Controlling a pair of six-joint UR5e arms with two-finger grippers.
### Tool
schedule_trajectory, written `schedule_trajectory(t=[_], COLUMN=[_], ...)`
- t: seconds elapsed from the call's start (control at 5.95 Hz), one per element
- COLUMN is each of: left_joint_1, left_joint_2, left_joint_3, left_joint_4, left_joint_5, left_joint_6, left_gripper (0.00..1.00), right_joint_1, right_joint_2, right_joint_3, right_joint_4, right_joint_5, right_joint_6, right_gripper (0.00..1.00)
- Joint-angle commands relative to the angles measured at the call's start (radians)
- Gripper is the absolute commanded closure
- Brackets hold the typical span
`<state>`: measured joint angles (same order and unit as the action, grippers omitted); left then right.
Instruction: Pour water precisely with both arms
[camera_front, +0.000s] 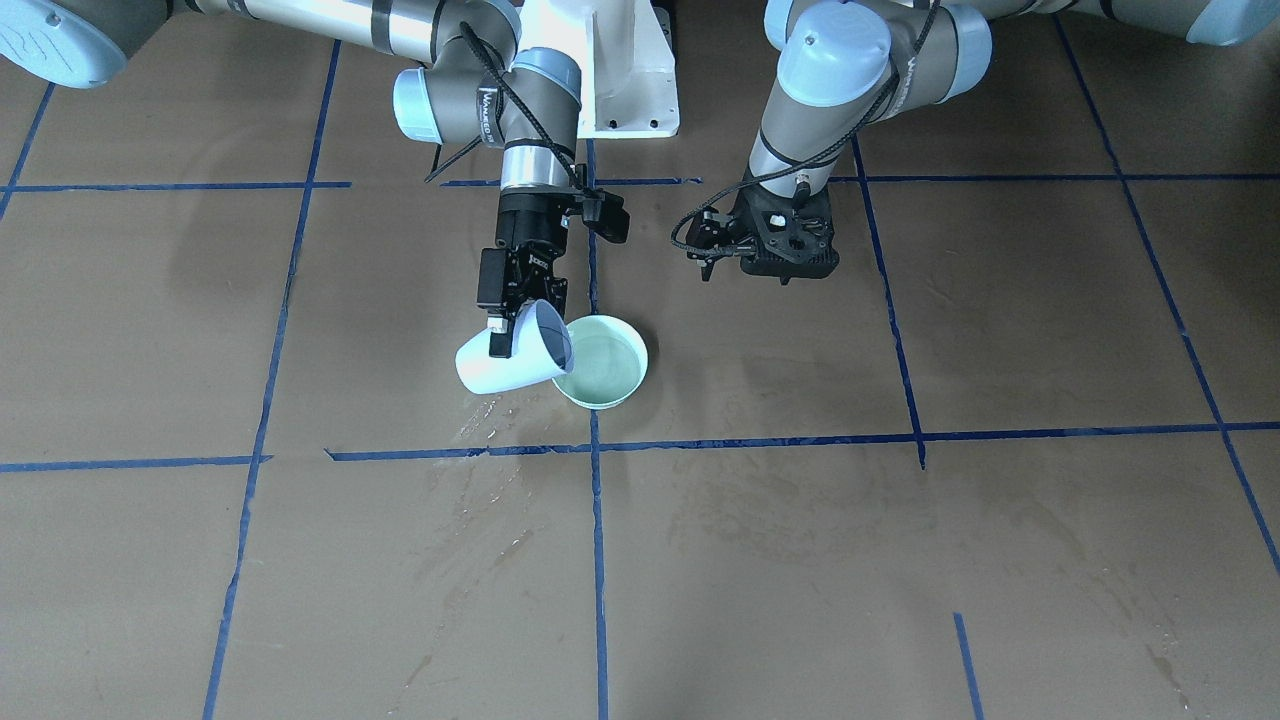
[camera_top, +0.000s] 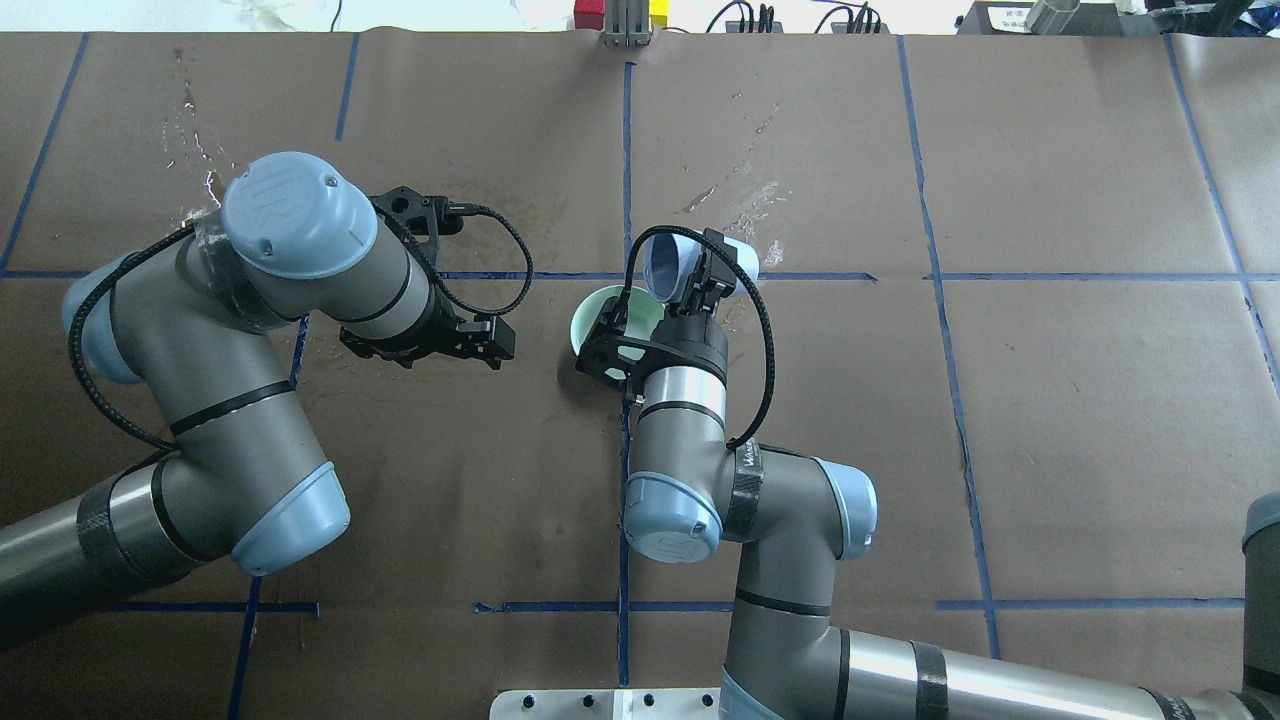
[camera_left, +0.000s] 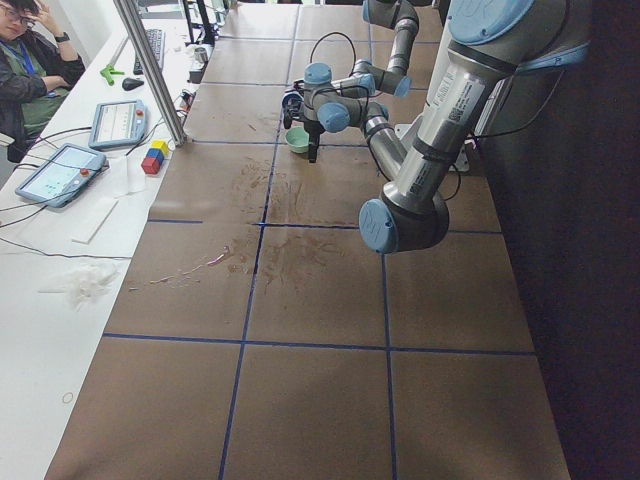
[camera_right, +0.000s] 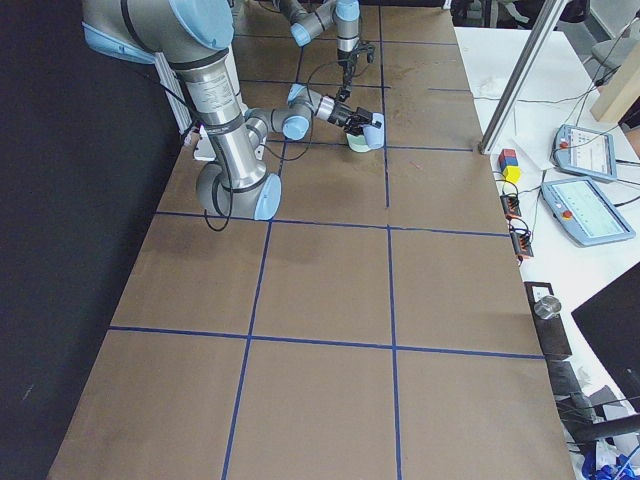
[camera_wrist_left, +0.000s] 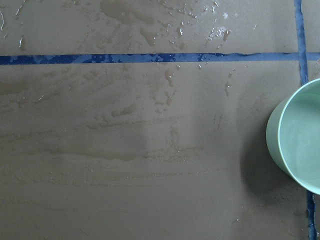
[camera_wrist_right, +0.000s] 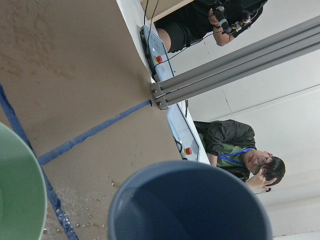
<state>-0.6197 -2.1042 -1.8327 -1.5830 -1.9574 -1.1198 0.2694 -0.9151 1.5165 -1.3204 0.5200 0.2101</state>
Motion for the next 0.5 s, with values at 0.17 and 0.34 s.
schedule_trajectory(t=[0.17, 0.34], left_joint_1=[0.000, -0.002], left_joint_2=[0.001, 0.001], left_joint_3=[0.000, 0.000], left_joint_4=[0.000, 0.000], left_joint_5=[0.002, 0.002], left_joint_6=[0.002, 0.000], left_gripper=[0.00, 0.00], right_joint_1=[-0.006, -0.007], right_joint_2=[0.001, 0.001], right_joint_3=[-0.002, -0.002], right_joint_4=[-0.003, -0.003], right_joint_5=[-0.026, -0.028], right_joint_6=[-0.110, -0.110], right_gripper=[1.00, 1.00])
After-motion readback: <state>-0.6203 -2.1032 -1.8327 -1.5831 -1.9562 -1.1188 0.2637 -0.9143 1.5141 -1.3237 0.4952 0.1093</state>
